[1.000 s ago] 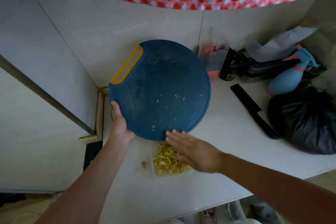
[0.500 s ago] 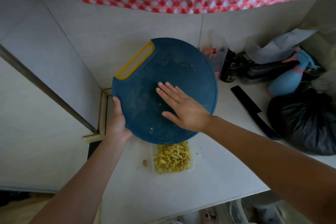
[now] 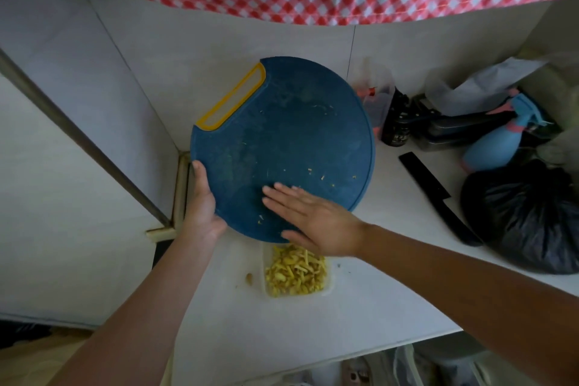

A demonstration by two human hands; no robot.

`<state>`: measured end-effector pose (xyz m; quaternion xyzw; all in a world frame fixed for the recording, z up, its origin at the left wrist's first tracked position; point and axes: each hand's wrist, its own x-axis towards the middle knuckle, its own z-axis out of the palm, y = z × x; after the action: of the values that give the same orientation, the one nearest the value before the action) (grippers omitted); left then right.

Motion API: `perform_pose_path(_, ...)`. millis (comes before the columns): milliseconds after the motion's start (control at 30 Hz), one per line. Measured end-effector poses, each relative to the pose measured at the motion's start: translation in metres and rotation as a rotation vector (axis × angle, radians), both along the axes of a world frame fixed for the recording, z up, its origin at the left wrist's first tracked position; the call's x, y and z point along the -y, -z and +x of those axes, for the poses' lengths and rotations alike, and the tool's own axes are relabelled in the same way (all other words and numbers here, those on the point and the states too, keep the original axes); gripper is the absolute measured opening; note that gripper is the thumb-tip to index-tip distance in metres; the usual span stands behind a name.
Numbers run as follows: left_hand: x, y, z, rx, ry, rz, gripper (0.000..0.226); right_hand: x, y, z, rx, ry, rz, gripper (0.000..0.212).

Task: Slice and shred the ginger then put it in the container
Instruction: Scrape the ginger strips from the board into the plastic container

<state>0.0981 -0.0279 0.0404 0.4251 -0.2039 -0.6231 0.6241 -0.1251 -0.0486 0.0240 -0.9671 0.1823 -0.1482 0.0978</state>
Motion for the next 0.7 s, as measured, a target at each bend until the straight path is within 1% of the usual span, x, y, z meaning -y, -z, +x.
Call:
perform_pose_path(67,0.0,-0.002,-0.006,0.004,0.034,-0.007,0.075,0.005,0.0,0.008,-0.069,-0.005,0.002,0.059)
perform_pose_path(167,0.001,-0.005,-0.01,0.011,0.049,-0.055,0.07,-0.013,0.021,-0.009,-0.169,-0.181,0.035,0.049)
perform_pose_path(233,0.003,-0.009,-0.01,-0.009,0.026,-0.038,0.066,-0.03,0.033,-0.032,-0.196,-0.2,0.062,0.051)
perform_pose_path(267,0.005,-0.01,-0.009,-0.02,0.011,-0.007,0.065,-0.035,0.036,-0.043,-0.175,-0.17,0.049,0.052)
perform_pose_path(300,0.006,-0.01,-0.01,-0.033,0.004,0.027,0.066,-0.038,0.035,-0.051,-0.124,-0.125,0.027,0.047)
perform_pose_path(367,0.009,-0.008,-0.013,-0.052,0.011,0.104,0.067,-0.042,0.027,-0.059,0.017,0.008,-0.013,0.023)
perform_pose_path(400,0.01,-0.009,-0.018,-0.049,0.026,0.125,0.067,-0.042,0.021,-0.061,0.102,0.081,-0.032,0.016)
perform_pose_path(433,0.012,-0.01,-0.023,-0.038,0.042,0.141,0.066,-0.041,0.014,-0.063,0.182,0.157,-0.033,0.014)
perform_pose_path(500,0.014,-0.014,-0.036,-0.009,0.093,0.172,0.063,-0.038,0.002,-0.074,0.283,0.277,-0.033,0.016)
perform_pose_path(567,0.017,-0.016,-0.054,0.017,0.143,0.221,0.063,-0.032,-0.003,-0.09,0.322,0.367,-0.039,0.024)
perform_pose_path(633,0.019,-0.014,-0.073,0.028,0.186,0.282,0.063,-0.026,-0.004,-0.108,0.314,0.459,-0.011,0.033)
perform_pose_path(700,0.018,-0.014,-0.094,0.034,0.222,0.35,0.058,-0.023,0.0,-0.124,0.263,0.537,0.005,0.04)
